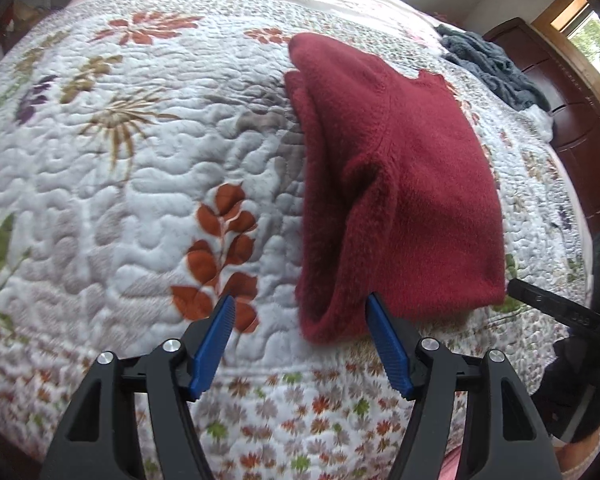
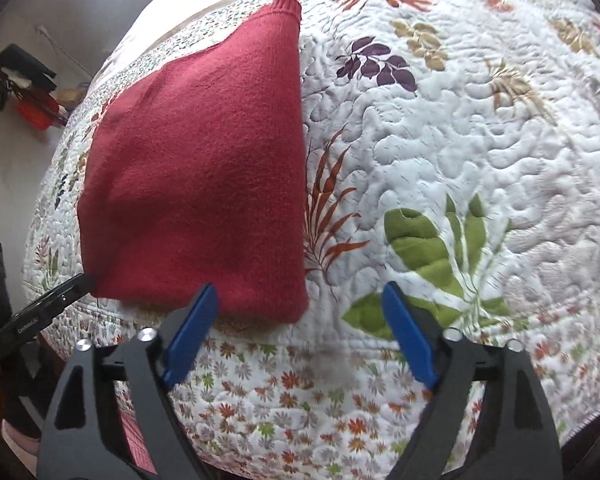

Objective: Fold small clothes

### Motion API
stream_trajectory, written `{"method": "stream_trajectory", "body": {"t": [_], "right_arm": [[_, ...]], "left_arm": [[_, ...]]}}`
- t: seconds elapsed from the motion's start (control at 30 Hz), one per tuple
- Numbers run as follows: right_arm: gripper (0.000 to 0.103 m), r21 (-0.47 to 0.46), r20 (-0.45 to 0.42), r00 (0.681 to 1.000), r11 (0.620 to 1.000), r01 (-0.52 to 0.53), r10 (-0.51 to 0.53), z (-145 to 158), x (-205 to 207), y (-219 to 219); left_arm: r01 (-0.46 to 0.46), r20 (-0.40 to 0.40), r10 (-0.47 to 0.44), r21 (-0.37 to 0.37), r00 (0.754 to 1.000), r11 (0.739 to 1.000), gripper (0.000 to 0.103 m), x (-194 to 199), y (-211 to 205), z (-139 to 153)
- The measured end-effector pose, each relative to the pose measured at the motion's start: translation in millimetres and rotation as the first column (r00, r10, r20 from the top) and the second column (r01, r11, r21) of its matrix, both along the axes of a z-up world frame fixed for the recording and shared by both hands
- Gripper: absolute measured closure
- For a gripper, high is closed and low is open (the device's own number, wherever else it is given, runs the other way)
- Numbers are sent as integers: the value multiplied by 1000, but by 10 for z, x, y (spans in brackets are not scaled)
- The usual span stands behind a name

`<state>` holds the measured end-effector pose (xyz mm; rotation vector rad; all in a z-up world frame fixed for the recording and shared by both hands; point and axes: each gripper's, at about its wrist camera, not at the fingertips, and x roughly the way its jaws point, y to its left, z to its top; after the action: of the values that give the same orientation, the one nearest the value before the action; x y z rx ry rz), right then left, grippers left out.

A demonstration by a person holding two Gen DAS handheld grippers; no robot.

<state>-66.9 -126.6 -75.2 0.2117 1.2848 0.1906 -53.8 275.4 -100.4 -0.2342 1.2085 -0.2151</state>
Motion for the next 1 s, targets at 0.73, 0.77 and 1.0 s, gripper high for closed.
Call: {"method": "stream_trajectory", "body": {"t": [0.73, 0.77, 1.0], "right_arm": [[6, -164, 70, 997, 986, 35, -24, 762, -408, 305], [6, -161, 73, 997, 986, 37, -26, 797, -418, 320], [5, -236, 108, 994, 970, 51, -26, 1013, -501, 394]], "left_arm": [[-33, 92, 14, 211, 996, 977, 14, -391, -205, 795], [-35, 97, 14, 218, 995, 975, 14, -391, -219, 827], [-51, 131, 18, 251, 991, 967, 11, -432, -258, 1039]]}}
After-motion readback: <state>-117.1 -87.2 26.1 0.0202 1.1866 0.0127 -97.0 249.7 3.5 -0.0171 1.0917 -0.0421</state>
